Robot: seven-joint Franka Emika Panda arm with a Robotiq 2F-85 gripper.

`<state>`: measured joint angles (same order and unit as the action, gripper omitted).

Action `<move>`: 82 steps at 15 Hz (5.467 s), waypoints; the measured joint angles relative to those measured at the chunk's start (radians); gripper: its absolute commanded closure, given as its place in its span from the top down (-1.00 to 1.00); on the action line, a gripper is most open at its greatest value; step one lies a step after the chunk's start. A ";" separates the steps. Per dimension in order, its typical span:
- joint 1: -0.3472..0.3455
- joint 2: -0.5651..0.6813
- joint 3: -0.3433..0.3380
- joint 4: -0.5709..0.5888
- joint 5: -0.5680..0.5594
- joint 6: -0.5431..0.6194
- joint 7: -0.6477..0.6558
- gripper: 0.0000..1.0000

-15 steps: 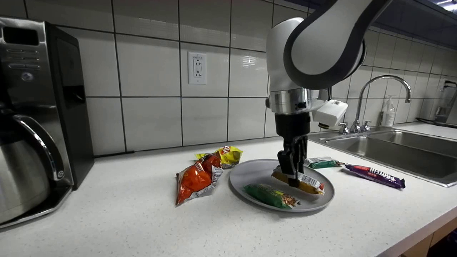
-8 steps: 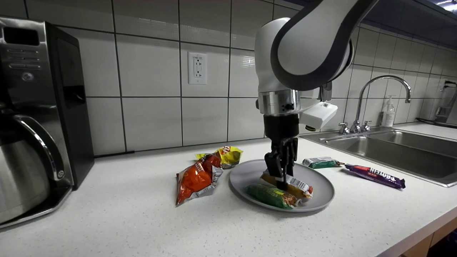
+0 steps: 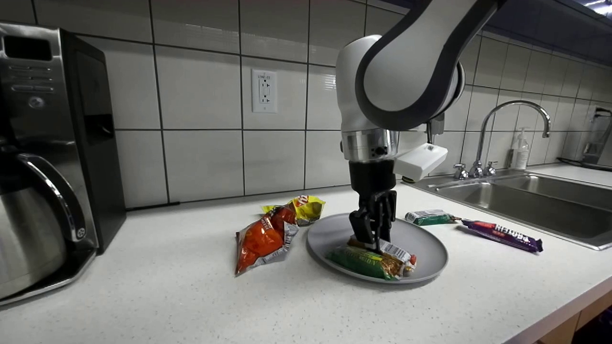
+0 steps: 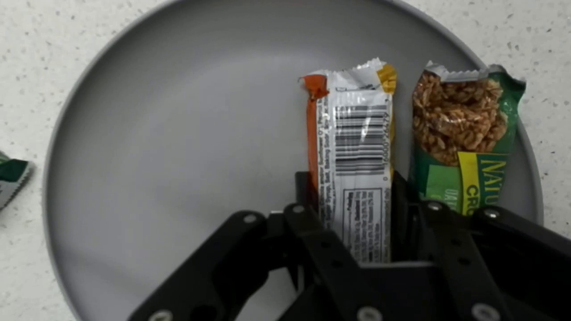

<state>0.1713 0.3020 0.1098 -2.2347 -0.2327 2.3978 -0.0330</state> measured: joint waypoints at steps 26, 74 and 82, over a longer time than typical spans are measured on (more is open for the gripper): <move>-0.078 -0.217 -0.113 -0.107 -0.106 -0.141 -0.001 1.00; -0.319 -0.277 -0.330 -0.312 -0.134 0.171 -0.399 1.00; -0.319 -0.276 -0.330 -0.313 -0.132 0.171 -0.399 1.00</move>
<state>-0.1478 0.0265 -0.2207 -2.5473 -0.3652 2.5685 -0.4321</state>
